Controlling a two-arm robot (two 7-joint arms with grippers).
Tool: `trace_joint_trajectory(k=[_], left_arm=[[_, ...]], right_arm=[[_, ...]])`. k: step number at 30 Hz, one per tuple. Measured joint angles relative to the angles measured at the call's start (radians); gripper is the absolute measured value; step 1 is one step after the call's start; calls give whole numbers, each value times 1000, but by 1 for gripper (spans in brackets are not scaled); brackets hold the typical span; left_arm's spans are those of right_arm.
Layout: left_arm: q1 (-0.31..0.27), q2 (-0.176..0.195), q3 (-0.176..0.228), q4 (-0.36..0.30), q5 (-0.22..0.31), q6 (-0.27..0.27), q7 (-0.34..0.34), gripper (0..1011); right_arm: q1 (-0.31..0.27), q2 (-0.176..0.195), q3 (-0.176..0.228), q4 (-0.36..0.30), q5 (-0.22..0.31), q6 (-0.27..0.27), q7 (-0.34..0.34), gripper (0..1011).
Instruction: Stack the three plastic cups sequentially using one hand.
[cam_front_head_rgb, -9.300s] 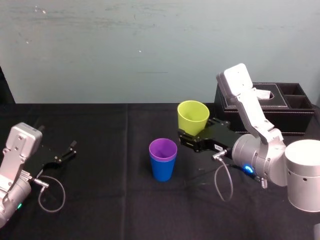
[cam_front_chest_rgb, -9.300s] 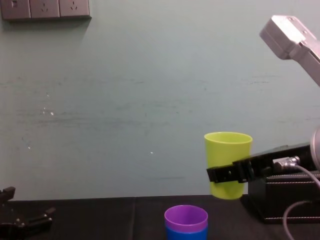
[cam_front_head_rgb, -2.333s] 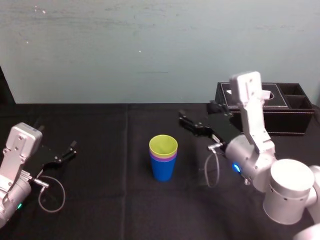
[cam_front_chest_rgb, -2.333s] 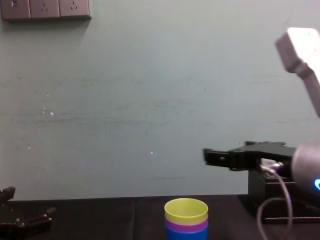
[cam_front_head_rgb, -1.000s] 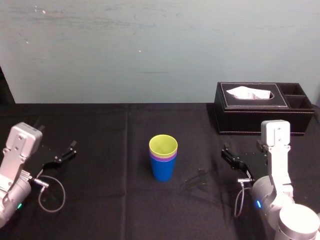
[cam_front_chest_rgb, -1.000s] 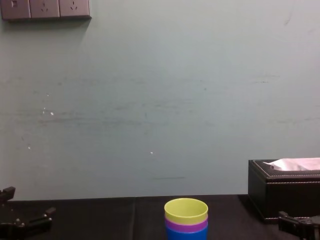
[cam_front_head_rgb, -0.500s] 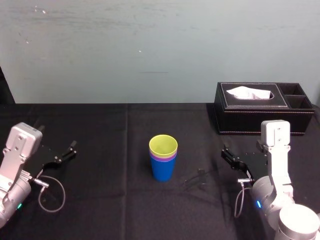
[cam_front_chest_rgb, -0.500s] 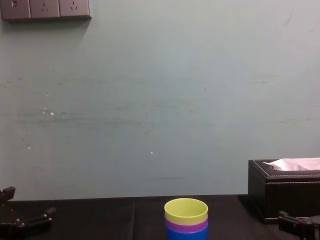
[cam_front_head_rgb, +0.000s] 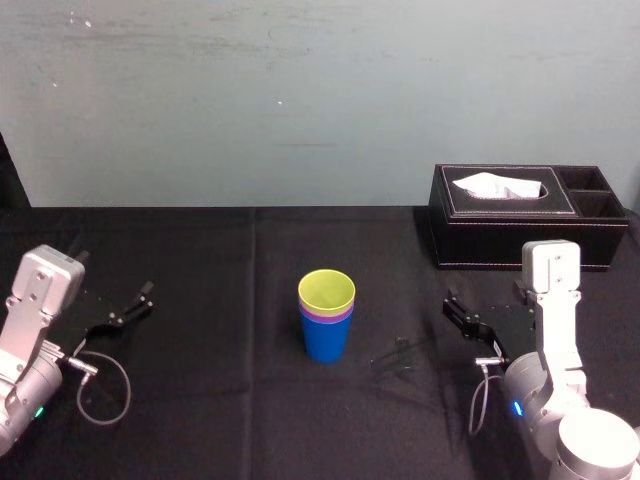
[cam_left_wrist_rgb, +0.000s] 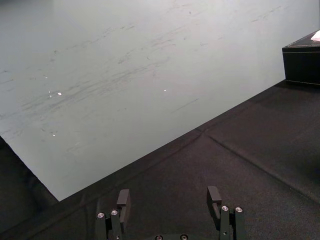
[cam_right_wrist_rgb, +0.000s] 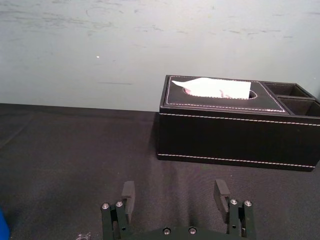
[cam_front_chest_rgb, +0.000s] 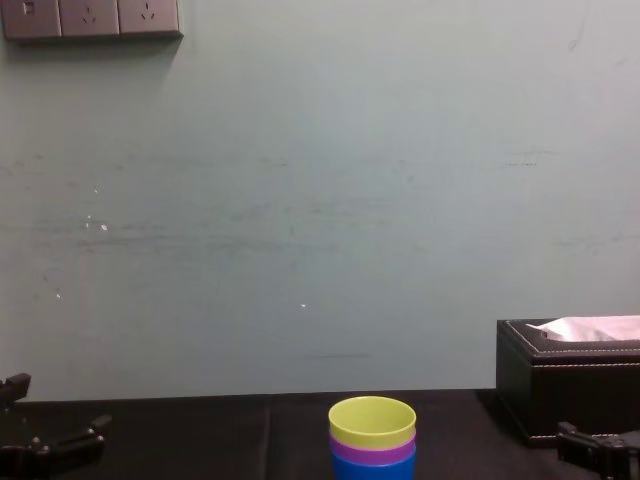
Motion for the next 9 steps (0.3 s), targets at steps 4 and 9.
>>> trace_joint_trajectory(k=[4,9], left_arm=[[0,0,0,0,0,0,0,1000],[0,0,0,0,0,0,0,1000]], right_arm=[[0,0,0,0,0,0,0,1004],[0,0,0,0,0,0,0,1004]])
